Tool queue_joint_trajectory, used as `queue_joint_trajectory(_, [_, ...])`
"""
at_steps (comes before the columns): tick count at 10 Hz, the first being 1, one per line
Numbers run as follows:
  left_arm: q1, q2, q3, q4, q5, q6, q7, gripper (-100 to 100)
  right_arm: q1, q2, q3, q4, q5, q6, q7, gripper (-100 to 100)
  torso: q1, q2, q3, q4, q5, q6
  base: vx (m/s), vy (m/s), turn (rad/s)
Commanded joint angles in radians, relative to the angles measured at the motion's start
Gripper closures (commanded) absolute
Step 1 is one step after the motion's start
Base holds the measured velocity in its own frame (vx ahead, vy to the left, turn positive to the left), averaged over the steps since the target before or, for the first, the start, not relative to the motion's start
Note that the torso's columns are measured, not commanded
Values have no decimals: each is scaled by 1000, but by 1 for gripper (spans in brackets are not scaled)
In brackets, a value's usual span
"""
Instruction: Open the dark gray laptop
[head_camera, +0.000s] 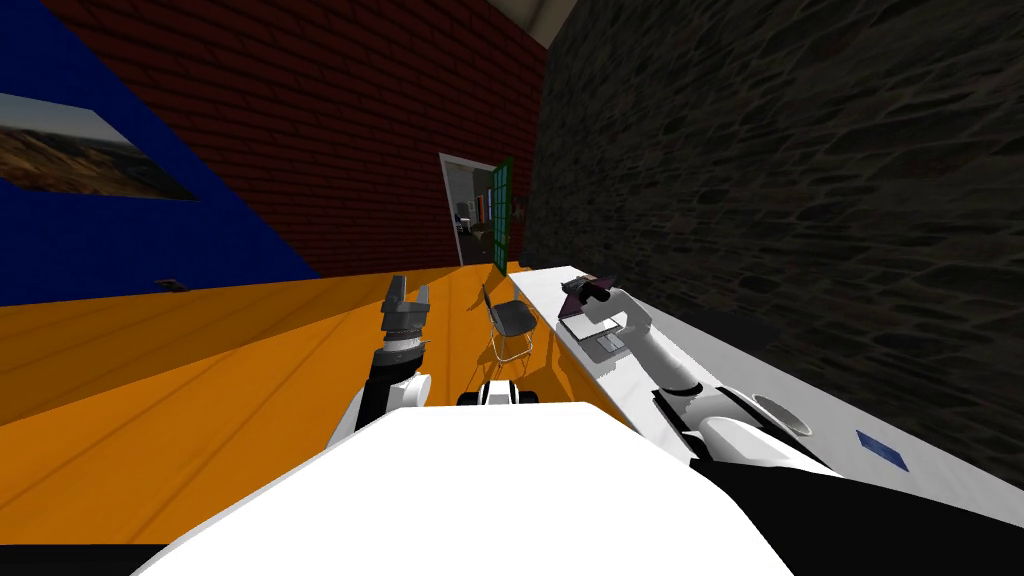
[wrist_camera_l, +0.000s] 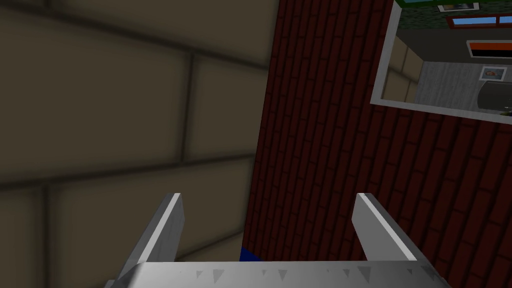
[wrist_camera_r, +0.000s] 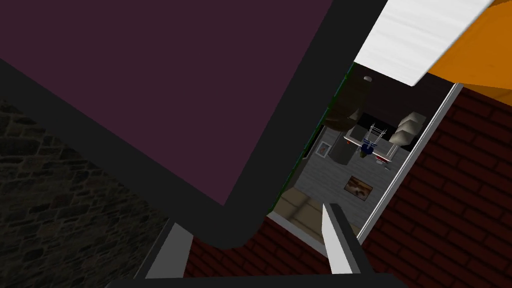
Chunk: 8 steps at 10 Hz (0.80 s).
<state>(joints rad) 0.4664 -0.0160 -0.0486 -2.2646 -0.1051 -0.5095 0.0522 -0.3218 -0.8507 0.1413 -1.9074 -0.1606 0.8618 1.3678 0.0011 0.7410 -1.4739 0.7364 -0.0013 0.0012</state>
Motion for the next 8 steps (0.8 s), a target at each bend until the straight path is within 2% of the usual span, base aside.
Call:
queue_joint_trajectory(1, [0,0,0,0,0,0,0,0,4,22,-17,30,43,-52,-22,100,1,-2,-1,-3,-1,-3,-24,10,-40])
queue_joint_trajectory(2, [0,0,0,0,0,0,0,0,4,22,-17,30,43,-71,-22,100,-1,-4,-2,-1,0,-1,-37,16,-34])
queue_joint_trajectory(3, [0,0,0,0,0,0,0,0,13,49,-28,62,83,-102,-46,100,-3,-4,-3,0,0,-1,-58,21,-31])
queue_joint_trajectory(4, [0,0,0,0,0,0,0,0,13,49,-28,62,83,-132,-46,100,-4,-3,-2,0,-1,1,-49,18,-33])
queue_joint_trajectory(5, [0,0,0,0,0,0,0,0,13,49,-28,62,83,-141,-46,100,-5,-3,-2,1,0,1,-18,5,-16])
queue_joint_trajectory(6, [0,0,0,0,0,0,0,0,21,75,-39,94,124,-180,-69,100,-4,-4,-3,1,0,0,-30,8,-49])
queue_joint_trajectory(7, [0,0,0,0,0,0,0,0,21,75,-39,94,124,-207,-69,100,-4,-4,-3,0,0,0,-32,10,-34])
queue_joint_trajectory(8, [0,0,0,0,0,0,0,0,30,101,-49,126,165,-236,-93,100,-3,-4,-3,0,0,0,-45,3,-30])
